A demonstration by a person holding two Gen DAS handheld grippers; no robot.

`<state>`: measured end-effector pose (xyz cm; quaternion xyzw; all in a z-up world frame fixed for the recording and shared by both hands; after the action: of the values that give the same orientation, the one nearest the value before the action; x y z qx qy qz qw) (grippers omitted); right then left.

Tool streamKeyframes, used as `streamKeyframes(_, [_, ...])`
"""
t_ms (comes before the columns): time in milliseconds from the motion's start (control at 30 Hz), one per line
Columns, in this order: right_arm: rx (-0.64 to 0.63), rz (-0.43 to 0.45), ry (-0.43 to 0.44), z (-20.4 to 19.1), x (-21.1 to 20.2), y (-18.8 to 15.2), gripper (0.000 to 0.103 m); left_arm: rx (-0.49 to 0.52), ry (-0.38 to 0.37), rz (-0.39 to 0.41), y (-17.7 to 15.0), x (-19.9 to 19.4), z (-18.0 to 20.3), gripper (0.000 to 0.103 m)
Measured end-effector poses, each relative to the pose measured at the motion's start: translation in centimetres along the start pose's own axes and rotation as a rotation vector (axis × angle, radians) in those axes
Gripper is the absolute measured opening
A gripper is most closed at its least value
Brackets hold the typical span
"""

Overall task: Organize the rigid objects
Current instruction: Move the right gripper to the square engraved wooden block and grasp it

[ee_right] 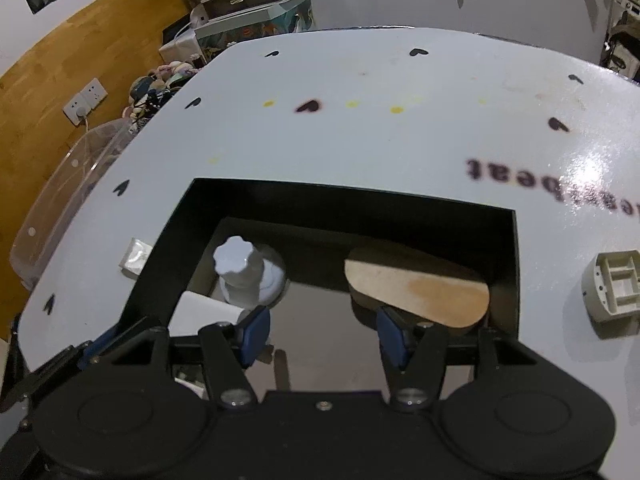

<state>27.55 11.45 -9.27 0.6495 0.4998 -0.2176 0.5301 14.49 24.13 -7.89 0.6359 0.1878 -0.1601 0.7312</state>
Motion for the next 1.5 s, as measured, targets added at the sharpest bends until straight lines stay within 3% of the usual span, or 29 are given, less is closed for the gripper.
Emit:
streamKeyframes(67, [-0.005,0.011,-0.002,0.0,-0.4,-0.1,0.062,0.000,0.000,0.000,0.0,0.0,0.0,0.012])
streamKeyframes(167, [0.015,0.024,0.025,-0.4,-1.6,-0.2,0.072,0.001,0.002,0.002,0.0,0.0,0.0,0.011])
streamKeyframes(200, [0.036,0.041,0.012,-0.2,-2.2,0.0,0.088,0.001,0.001,0.003,0.0,-0.1,0.1,0.011])
streamKeyframes(233, [0.061,0.072,0.010,0.1,-3.1,0.3,0.092,0.001,0.001,0.003,0.0,-0.1,0.1,0.011])
streamKeyframes(367, [0.084,0.114,0.094,0.6,-5.7,1.5,0.090,0.003,0.005,0.003,0.1,-0.2,0.2,0.011])
streamKeyframes(433, [0.033,0.151,0.085,0.8,-6.6,2.0,0.078,0.007,0.010,0.003,0.1,-0.2,0.2,0.011])
streamKeyframes(533, [-0.098,0.170,0.015,0.8,-6.8,2.3,0.062,0.002,0.007,0.004,0.1,-0.3,0.2,0.011])
streamKeyframes(600, [-0.219,0.180,-0.066,1.1,-6.3,2.4,0.060,-0.001,0.003,0.004,0.1,-0.3,0.1,0.011])
streamKeyframes(667, [-0.323,0.199,-0.165,1.6,-5.7,2.5,0.067,0.000,0.000,0.006,0.1,-0.3,0.1,0.011])
streamKeyframes(733, [-0.430,0.206,-0.250,2.0,-4.9,2.3,0.088,-0.002,-0.004,0.007,0.1,-0.3,0.0,0.011])
streamKeyframes(933, [-0.564,0.112,-0.363,3.5,-1.9,1.5,0.094,-0.006,-0.011,0.010,0.1,-0.2,-0.1,0.012])
streamKeyframes(1100, [-0.553,0.120,-0.459,4.9,-0.3,2.1,0.095,-0.005,-0.015,0.009,0.1,-0.2,-0.2,0.012])
streamKeyframes(1267, [-0.507,0.151,-0.444,4.8,-0.7,2.5,0.095,-0.001,-0.016,0.007,0.2,-0.1,0.0,0.014])
streamKeyframes(1500, [-0.457,0.167,-0.319,4.1,-2.8,1.8,0.095,0.001,-0.009,0.003,0.2,0.0,-0.1,0.013])
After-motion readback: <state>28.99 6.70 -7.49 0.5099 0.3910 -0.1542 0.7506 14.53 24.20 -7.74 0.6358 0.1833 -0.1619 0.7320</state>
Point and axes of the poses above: each gripper's, at about its wrist camera, not at the fingertips, and x roughly the way its jaws point, z to its right, y to its top, the point moved 7 cm from there along x, roughly the way its jaws point, and after that the axes turned 15 degrees about x, right-handed, at the moved point
